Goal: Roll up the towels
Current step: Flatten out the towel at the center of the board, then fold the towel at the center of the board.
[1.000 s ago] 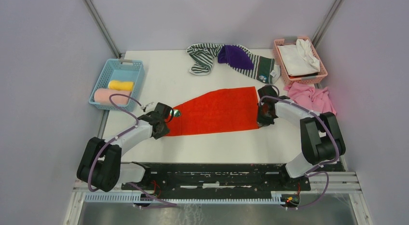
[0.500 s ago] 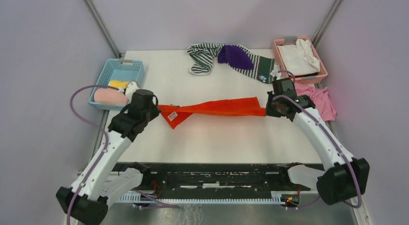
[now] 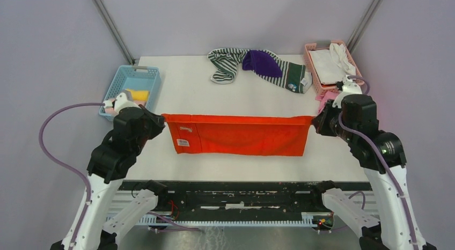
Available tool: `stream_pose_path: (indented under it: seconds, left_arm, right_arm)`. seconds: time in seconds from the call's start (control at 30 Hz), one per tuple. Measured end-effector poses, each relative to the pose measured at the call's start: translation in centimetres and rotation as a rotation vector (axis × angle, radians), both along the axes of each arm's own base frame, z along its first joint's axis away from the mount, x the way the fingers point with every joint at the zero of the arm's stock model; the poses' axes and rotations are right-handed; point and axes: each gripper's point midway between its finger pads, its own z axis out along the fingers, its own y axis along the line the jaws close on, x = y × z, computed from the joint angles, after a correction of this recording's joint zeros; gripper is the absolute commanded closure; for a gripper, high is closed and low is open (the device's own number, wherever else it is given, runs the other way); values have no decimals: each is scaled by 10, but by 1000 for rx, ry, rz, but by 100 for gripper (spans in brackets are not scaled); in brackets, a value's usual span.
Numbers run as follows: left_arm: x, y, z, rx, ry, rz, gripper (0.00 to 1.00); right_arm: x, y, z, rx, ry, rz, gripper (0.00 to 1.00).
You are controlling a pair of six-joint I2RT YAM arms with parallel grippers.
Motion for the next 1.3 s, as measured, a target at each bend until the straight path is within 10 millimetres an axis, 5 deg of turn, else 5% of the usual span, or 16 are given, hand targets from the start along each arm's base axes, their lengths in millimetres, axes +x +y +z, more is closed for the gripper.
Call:
stream_pose_path:
  seconds: [0.07,0.17,0.4,0.53,0.63,0.8,0.97,1.3]
  left_arm:
    - [7,-3,-10,20,31,-7,95]
    - [29,-11,-42,72,116,-17,95]
    - [105,-34,-160,191,400,-24,97]
    - [137,-28,-220,168,517,1,97]
    - [162,-18,-240,126,540,32,97]
    - [194,-17,-234,66,479,34,97]
    - [189,-24,-227,28,451,-1,97]
    - [104,-17,-243,11,510,-31,97]
  right_arm:
    - [5,0,-9,-15,28,-6,100]
    - [29,0,-47,-69,142,-31,100]
    - [107,4,-179,-184,418,-95,100]
    - [146,5,-229,-191,464,-119,100]
    - [172,2,-246,-167,468,-136,100]
    - [209,1,-241,-107,426,-142,100]
    - [199,2,-224,-77,407,-133,100]
    - [115,-11,-236,-95,514,-158,100]
